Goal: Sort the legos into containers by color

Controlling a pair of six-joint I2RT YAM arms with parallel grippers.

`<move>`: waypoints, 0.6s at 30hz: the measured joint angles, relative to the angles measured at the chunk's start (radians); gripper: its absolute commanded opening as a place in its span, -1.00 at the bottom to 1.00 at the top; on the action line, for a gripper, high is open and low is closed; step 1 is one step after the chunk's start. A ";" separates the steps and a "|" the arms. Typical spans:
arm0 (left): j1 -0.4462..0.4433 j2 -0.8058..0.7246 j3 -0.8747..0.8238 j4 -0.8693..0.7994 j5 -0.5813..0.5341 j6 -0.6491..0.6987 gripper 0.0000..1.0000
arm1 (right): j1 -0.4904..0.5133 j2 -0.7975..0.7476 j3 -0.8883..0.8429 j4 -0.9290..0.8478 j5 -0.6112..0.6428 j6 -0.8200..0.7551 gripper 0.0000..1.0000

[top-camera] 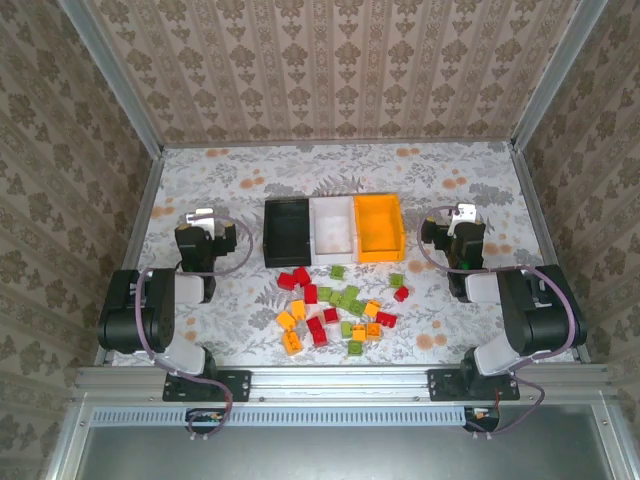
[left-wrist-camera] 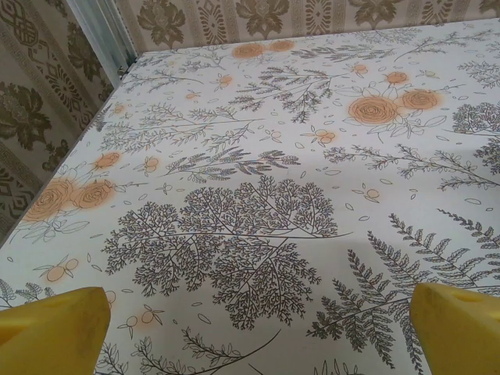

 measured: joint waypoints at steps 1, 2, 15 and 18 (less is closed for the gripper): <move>0.000 0.000 0.000 0.000 0.000 0.000 1.00 | 0.000 0.000 0.000 0.000 0.000 0.000 1.00; 0.000 0.000 0.000 0.000 0.000 0.000 1.00 | 0.000 0.000 0.000 0.000 0.000 0.000 1.00; 0.000 0.000 0.000 0.000 0.000 0.000 1.00 | 0.000 0.000 0.000 0.000 0.000 -0.011 1.00; 0.000 0.000 0.000 0.000 0.000 0.000 1.00 | 0.000 0.000 0.000 0.000 0.000 -0.014 1.00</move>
